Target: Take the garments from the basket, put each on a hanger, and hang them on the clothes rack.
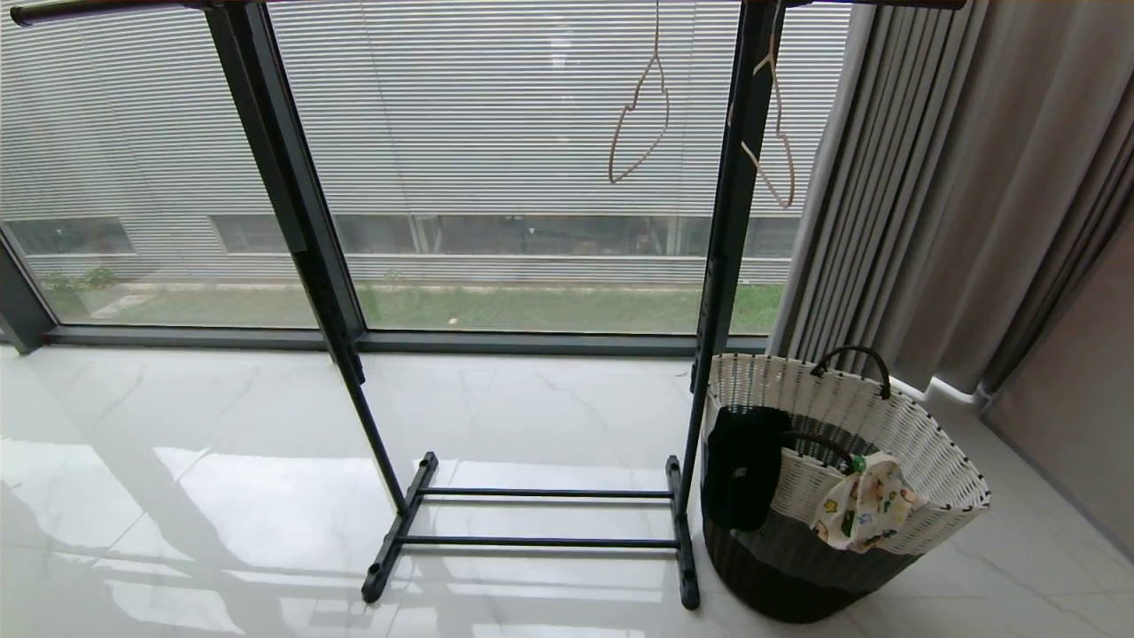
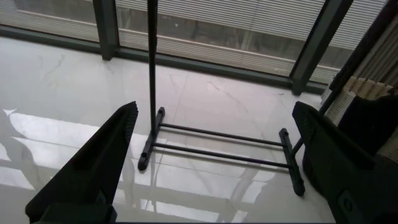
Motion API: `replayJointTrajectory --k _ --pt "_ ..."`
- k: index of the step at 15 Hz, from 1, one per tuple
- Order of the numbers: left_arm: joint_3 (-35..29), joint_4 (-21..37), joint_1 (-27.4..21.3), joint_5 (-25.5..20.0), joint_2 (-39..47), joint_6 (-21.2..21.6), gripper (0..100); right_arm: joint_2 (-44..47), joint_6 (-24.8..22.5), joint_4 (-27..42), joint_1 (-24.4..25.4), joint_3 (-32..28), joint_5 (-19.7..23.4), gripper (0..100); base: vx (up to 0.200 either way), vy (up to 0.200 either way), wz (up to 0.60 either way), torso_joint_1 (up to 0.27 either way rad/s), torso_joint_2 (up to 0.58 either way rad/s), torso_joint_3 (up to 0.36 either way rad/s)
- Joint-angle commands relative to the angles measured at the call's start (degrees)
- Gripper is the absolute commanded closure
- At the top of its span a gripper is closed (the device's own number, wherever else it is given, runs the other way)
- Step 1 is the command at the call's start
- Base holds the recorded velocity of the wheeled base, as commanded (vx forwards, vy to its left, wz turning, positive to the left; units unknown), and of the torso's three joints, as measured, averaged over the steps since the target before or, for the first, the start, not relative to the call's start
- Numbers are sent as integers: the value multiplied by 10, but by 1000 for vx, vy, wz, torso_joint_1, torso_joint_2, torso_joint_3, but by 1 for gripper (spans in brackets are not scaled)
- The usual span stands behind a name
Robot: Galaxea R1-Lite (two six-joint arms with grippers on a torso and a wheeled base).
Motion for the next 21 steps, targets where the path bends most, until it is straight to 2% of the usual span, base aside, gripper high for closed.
replayJointTrajectory --k 1,10,14,17,18,19,20,21 --pt "0 0 0 0 0 0 0 0 2 0 0 0 0 100 200 0 0 7 2 7" --pt "0 0 0 0 0 5 0 0 32 0 0 0 0 100 200 0 0 1 1 4" --pt "0 0 0 0 0 6 0 16 36 0 4 0 0 100 0 0 0 0 0 0" --pt "0 -1 0 0 0 27 0 30 26 -6 14 1 13 100 0 0 0 0 0 0" --pt "0 -1 0 0 0 27 0 31 32 -18 14 -11 48 100 0 0 0 0 0 0" --pt "0 -1 0 0 0 27 0 77 56 -20 39 -86 107 100 0 0 0 0 0 0" --pt "0 -1 0 0 0 28 0 154 55 -17 61 -143 108 100 0 0 0 0 0 0" --pt "0 -1 0 0 0 29 0 235 33 -19 65 -164 107 100 0 0 0 0 0 0"
